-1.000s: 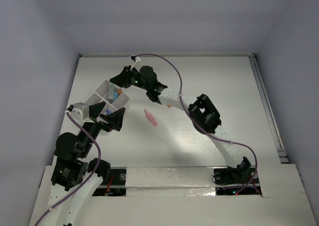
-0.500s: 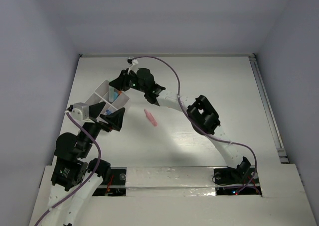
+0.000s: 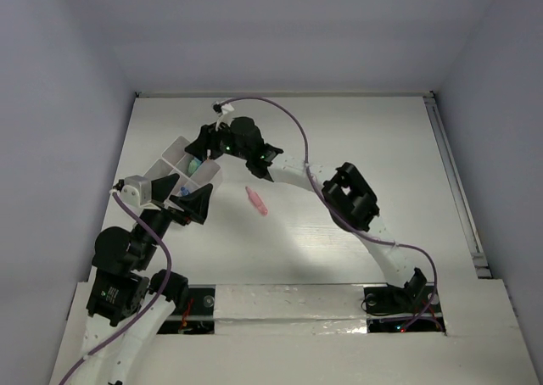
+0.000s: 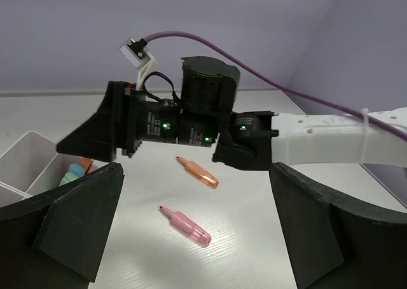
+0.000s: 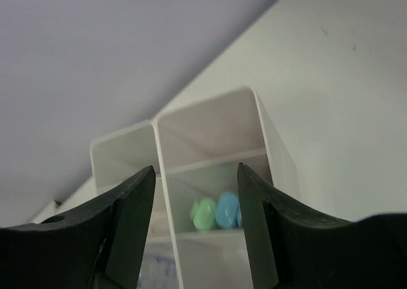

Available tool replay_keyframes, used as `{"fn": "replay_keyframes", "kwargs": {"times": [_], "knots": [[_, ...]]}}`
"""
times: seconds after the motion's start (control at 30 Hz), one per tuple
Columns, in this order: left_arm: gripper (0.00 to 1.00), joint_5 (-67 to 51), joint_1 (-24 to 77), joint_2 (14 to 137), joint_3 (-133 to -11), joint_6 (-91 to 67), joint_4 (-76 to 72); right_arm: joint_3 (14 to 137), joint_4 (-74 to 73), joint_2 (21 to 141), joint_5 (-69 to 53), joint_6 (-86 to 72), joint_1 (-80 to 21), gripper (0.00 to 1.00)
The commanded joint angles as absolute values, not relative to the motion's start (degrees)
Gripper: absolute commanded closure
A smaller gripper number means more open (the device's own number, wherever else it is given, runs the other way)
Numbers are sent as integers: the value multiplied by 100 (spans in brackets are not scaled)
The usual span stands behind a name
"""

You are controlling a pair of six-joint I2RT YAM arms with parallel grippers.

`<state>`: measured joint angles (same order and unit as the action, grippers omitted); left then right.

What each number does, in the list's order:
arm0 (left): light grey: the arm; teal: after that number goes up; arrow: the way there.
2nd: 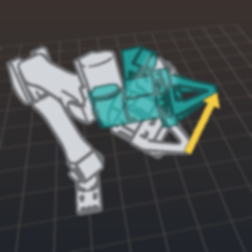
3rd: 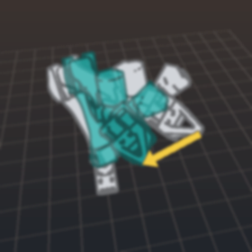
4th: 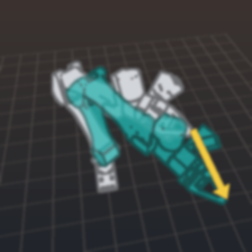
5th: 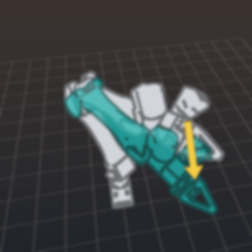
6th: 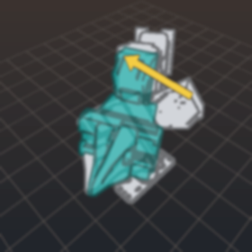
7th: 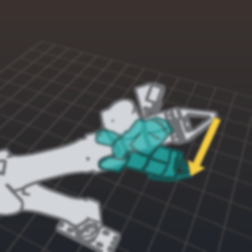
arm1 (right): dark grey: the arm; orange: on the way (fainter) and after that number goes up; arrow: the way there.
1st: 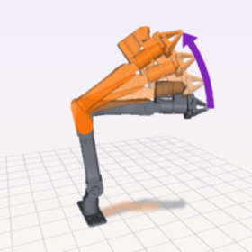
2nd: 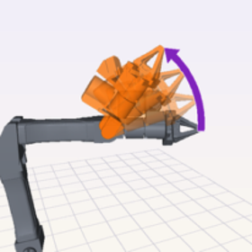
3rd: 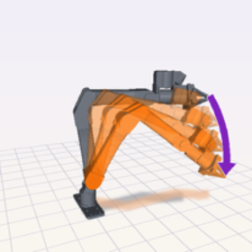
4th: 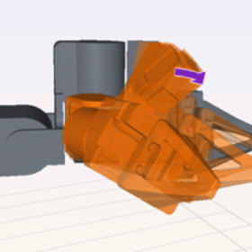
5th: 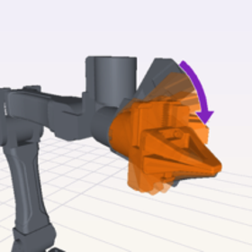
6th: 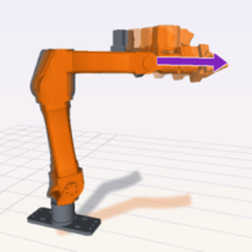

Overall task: Sort the stationery into containers
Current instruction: Place the pen in the storage box, then pick up the pen from the center of the board.

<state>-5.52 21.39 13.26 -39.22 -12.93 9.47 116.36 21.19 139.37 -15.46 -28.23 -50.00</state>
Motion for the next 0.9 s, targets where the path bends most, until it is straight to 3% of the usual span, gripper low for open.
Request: {"fn": "replay_keyframes", "kwargs": {"times": [0.0,0.13,0.17,0.23,0.33,0.57,0.73,0.87], "knots": [[1,-519,2171,1283,-3885,-1266,765,10842,2215,12931,-1486,-2348,-5045,40],[1,-545,2171,1354,-3885,-1266,765,9223,2119,11771,-1187,-1960,-5045,53],[1,-545,2171,1354,-3885,-1266,765,8880,2101,11290,-1143,-1882,-5045,65],[1,-545,2171,1319,-3876,-1274,773,7917,1970,10848,-1020,-1811,-5045,66],[1,-449,2171,1405,-3858,-1318,747,7114,1174,10101,-591,-1662,-5045,56],[1,-624,2171,1810,-3867,-1397,695,6348,-509,9712,-448,-1521,-5045,27],[1,-1080,2171,2179,-3876,-1520,607,6284,-747,9808,-378,-1450,-5045,25],[1,-1730,2171,2557,-3806,-1906,379,6416,-958,10106,-281,-1345,-5045,28]]}}
